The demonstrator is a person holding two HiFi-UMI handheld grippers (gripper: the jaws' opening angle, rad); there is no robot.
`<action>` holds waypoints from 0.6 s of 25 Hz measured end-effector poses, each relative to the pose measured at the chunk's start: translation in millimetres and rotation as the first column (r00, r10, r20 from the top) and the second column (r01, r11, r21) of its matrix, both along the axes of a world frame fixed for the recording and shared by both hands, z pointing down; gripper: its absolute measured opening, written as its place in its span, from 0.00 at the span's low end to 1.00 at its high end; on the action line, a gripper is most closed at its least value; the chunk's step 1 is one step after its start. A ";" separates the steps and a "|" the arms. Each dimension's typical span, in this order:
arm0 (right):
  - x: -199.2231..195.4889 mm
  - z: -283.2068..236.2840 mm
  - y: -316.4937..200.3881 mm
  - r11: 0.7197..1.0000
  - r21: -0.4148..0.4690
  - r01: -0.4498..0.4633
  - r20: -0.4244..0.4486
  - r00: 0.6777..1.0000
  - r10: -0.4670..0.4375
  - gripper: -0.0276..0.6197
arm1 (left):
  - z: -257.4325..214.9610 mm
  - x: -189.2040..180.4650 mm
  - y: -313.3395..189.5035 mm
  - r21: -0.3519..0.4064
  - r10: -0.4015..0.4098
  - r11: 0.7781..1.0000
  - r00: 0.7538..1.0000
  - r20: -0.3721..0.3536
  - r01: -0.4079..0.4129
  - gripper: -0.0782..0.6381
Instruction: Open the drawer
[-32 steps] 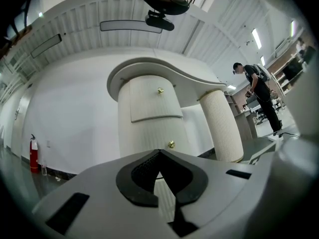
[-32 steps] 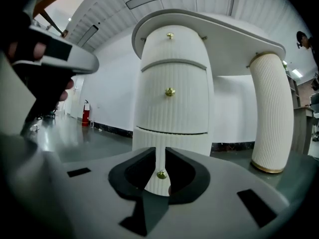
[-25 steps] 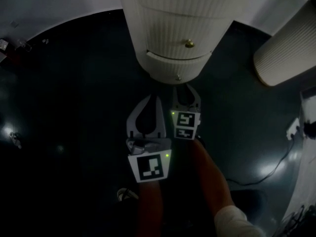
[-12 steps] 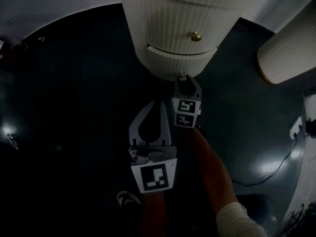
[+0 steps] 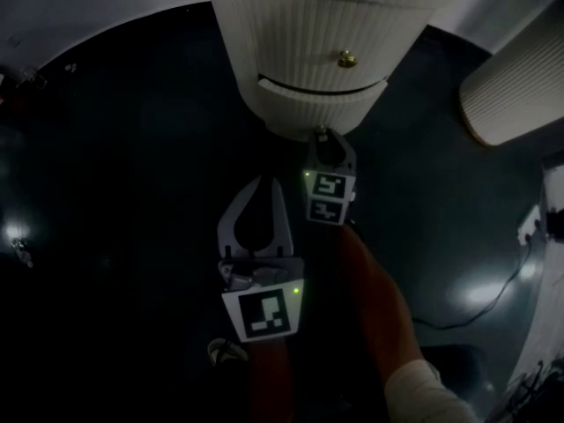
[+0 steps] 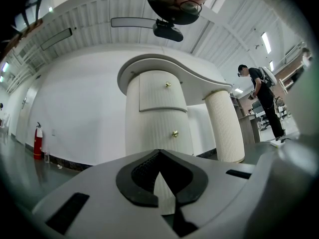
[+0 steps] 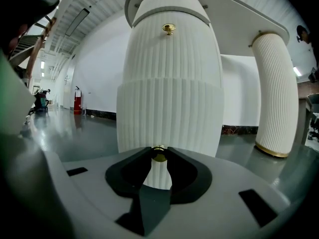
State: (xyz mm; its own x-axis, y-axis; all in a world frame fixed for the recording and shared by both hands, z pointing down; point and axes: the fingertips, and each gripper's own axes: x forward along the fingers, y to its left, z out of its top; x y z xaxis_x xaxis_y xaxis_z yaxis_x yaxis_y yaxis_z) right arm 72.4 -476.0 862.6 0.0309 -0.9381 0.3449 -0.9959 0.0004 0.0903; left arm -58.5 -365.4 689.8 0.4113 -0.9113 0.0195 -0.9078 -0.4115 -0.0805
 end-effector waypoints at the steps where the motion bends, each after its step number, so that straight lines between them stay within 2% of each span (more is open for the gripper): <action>1: -0.4 -0.4 2.4 1.000 0.002 -0.001 0.000 1.000 0.001 0.21 | -0.2 -0.7 0.6 -0.001 -0.001 1.000 1.000 -0.002 0.001 0.11; 15: -10.8 -2.0 66.1 1.000 0.009 -0.021 0.017 1.000 0.021 0.21 | -9.4 -10.5 5.9 0.021 -0.022 1.000 0.999 -0.023 0.022 0.11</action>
State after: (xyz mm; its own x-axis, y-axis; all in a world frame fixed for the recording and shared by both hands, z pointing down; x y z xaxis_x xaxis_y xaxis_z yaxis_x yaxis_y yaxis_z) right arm 61.6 -410.0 860.6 0.0451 -0.9403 0.3372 -0.9971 -0.0215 0.0733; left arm -69.0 -359.5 680.4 0.3914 -0.9202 -0.0093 -0.9184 -0.3899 -0.0678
